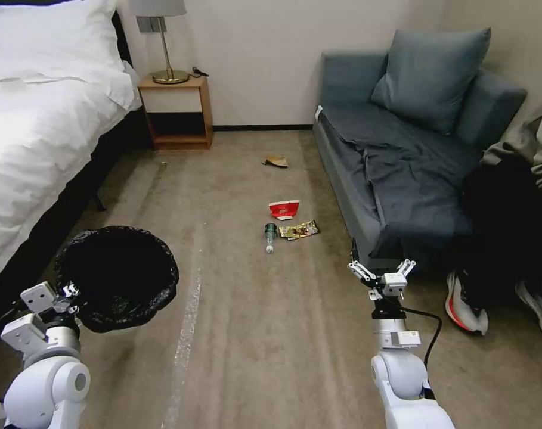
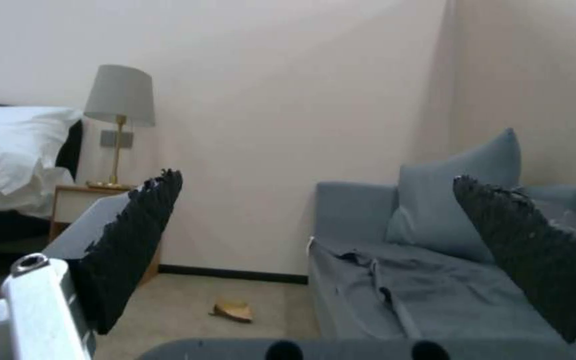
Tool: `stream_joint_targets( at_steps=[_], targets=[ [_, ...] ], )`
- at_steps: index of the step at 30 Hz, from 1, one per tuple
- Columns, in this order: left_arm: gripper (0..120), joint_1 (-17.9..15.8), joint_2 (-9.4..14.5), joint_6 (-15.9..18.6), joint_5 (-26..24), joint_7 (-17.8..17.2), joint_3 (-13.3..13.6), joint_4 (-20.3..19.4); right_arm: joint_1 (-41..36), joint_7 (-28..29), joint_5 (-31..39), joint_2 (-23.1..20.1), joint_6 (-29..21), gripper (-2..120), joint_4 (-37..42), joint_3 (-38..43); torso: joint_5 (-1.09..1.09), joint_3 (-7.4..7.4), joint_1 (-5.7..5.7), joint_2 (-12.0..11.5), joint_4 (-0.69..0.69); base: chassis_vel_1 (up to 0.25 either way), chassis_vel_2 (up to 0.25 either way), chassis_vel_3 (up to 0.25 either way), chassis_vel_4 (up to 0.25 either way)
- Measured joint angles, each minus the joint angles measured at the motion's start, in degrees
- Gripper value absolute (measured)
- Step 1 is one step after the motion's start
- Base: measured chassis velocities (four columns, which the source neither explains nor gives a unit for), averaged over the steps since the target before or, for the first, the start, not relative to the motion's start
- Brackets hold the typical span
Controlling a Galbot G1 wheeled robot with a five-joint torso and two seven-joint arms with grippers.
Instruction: Pick up the trash bin, then pick up the garbage on the floor and place it into the trash bin.
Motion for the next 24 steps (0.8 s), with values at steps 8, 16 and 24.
stream_joint_targets(
  at_steps=[8,16,24],
  targets=[
    [5,-0.76,-0.15,-0.01,0.56,-0.16,0.26,0.47,0.47,-0.42,0.24,-0.02,-0.13,100,-0.61,0.08,0.01,0.00,0.00,0.00,0.00,-0.161,0.172,0.170,-0.177],
    [5,-1.29,-0.31,-0.01,1.38,-0.20,0.63,1.02,0.51,-0.87,0.33,0.00,-0.14,100,-1.05,0.33,0.01,0.00,0.00,0.00,0.01,-0.129,0.123,0.134,-0.137],
    [5,-1.60,-0.42,-0.02,1.70,-0.19,0.71,1.25,0.61,-1.05,0.49,-0.09,-0.22,100,-1.08,0.56,0.00,0.00,0.00,0.00,0.00,-0.145,0.148,0.135,-0.150]
  ],
)
